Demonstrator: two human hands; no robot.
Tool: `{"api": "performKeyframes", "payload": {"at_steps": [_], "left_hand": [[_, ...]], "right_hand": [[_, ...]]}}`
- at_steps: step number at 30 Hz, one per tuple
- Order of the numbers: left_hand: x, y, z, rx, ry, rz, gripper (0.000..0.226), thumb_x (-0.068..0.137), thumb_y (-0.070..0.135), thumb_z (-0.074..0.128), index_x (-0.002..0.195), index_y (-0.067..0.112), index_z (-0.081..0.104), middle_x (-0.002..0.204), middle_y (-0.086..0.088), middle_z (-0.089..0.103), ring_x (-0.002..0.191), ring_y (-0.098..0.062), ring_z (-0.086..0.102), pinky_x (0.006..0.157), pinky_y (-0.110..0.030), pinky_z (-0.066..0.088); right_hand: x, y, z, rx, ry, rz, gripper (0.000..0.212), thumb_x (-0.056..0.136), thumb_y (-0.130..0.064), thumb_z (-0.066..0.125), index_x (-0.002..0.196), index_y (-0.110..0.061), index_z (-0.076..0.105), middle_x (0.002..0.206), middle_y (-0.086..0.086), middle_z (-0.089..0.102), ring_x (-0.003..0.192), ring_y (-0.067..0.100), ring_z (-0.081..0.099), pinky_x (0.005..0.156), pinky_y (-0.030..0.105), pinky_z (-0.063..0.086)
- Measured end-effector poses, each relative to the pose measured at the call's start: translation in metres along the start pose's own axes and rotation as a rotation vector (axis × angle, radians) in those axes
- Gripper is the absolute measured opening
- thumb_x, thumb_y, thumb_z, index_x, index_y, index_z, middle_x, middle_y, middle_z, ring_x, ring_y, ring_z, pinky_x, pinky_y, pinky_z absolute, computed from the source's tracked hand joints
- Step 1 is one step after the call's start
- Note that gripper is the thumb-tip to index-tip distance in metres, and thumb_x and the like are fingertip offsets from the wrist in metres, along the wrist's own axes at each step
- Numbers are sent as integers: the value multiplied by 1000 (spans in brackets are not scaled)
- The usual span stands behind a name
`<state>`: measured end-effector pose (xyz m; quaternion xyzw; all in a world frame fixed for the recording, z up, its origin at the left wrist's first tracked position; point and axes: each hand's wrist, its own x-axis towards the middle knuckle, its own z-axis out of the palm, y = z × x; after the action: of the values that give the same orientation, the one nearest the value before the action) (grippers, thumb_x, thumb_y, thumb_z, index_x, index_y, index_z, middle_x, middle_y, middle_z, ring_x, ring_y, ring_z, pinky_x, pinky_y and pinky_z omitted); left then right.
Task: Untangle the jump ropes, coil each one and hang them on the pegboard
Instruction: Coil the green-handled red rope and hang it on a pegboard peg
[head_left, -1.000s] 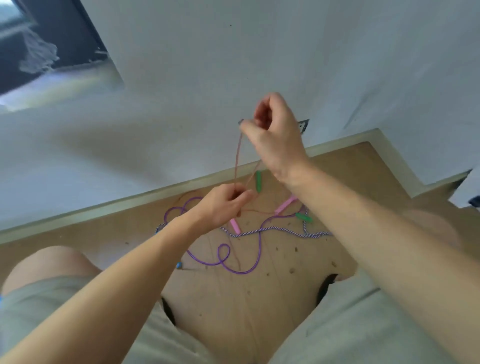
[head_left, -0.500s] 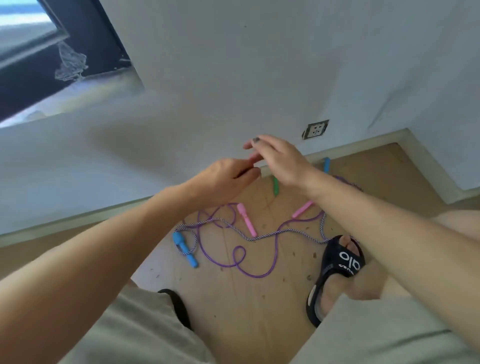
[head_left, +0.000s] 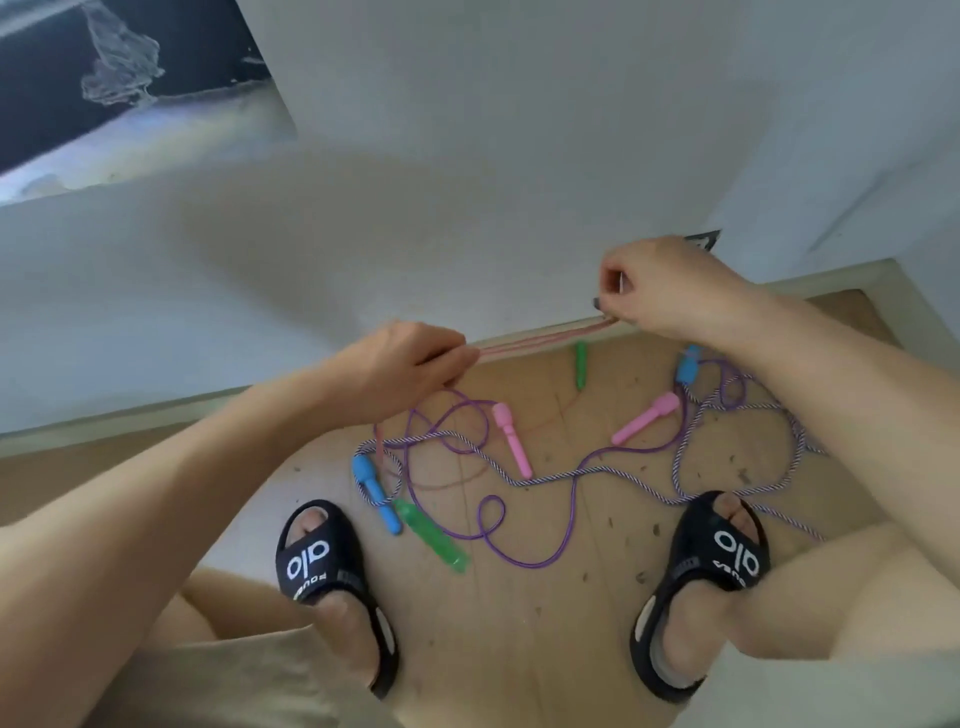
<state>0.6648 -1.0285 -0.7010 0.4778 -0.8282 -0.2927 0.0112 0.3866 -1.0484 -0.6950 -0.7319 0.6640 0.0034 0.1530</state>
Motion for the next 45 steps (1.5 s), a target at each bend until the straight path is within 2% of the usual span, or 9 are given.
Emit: {"api": "performKeyframes", "payload": {"at_steps": [3, 6, 10, 18, 25, 29, 35, 39, 45], "left_hand": [[16, 11, -3, -40, 72, 42, 35, 104, 32, 41, 76, 19, 59, 61, 5, 51, 58, -6, 46, 57, -16, 36], [22, 18, 1, -44, 36, 97, 33, 105, 30, 42, 81, 19, 61, 61, 10, 52, 61, 0, 49, 59, -13, 36], [21, 20, -3, -69, -4, 125, 33, 105, 30, 43, 76, 22, 56, 59, 11, 51, 57, -1, 48, 58, -13, 36], [9, 3, -18, -10, -2, 76, 42, 102, 40, 46, 73, 11, 51, 58, 2, 42, 54, -11, 36, 50, -21, 32], [3, -19, -23, 86, -27, -3, 48, 103, 42, 42, 73, 5, 45, 59, -2, 37, 53, -13, 33, 53, -27, 32], [1, -26, -24, 142, 11, 9, 46, 103, 42, 43, 73, 6, 44, 56, 0, 37, 55, -17, 32, 53, -30, 30], [1, -6, -14, 100, 92, 199, 39, 102, 37, 45, 73, 13, 41, 54, 1, 35, 55, -18, 31, 51, -27, 29], [1, -2, -12, 68, 83, 236, 39, 102, 38, 44, 73, 12, 42, 53, 3, 34, 53, -18, 31, 49, -26, 27], [1, -6, -13, 78, 83, 242, 35, 101, 39, 46, 75, 15, 48, 52, 4, 38, 54, -16, 35, 50, -25, 28]], "right_hand": [[4, -4, 5, 98, -105, -9, 15, 94, -25, 58, 104, -22, 68, 104, 0, 71, 100, 23, 62, 81, 31, 49], [-3, -45, 13, 781, -271, -59, 26, 103, -22, 45, 110, -13, 69, 99, 4, 76, 104, 26, 68, 98, 35, 49], [-5, -64, 24, 1032, -318, -125, 21, 102, -20, 51, 96, -6, 65, 86, 18, 67, 81, 32, 66, 81, 36, 55], [-3, -58, 15, 667, -260, -160, 29, 96, -32, 59, 77, -15, 72, 53, -13, 44, 48, 3, 36, 48, 17, 27], [18, -12, 4, 137, -121, -29, 29, 93, -31, 62, 69, -15, 67, 63, 10, 59, 64, 25, 53, 53, 28, 31], [18, 1, 14, -135, -202, 76, 23, 96, -30, 55, 81, -14, 63, 94, 12, 69, 85, 26, 54, 65, 29, 36], [-2, -63, 27, 843, -353, -106, 33, 106, -27, 42, 101, -9, 70, 97, 6, 73, 95, 17, 68, 92, 25, 49], [-4, -68, 31, 895, -368, -189, 30, 101, -26, 53, 87, -4, 67, 75, 6, 59, 71, 19, 59, 76, 35, 51], [-12, -68, 20, 1143, -695, -27, 24, 101, -11, 43, 113, -12, 63, 54, -1, 30, 49, 17, 37, 57, 30, 47]]}}
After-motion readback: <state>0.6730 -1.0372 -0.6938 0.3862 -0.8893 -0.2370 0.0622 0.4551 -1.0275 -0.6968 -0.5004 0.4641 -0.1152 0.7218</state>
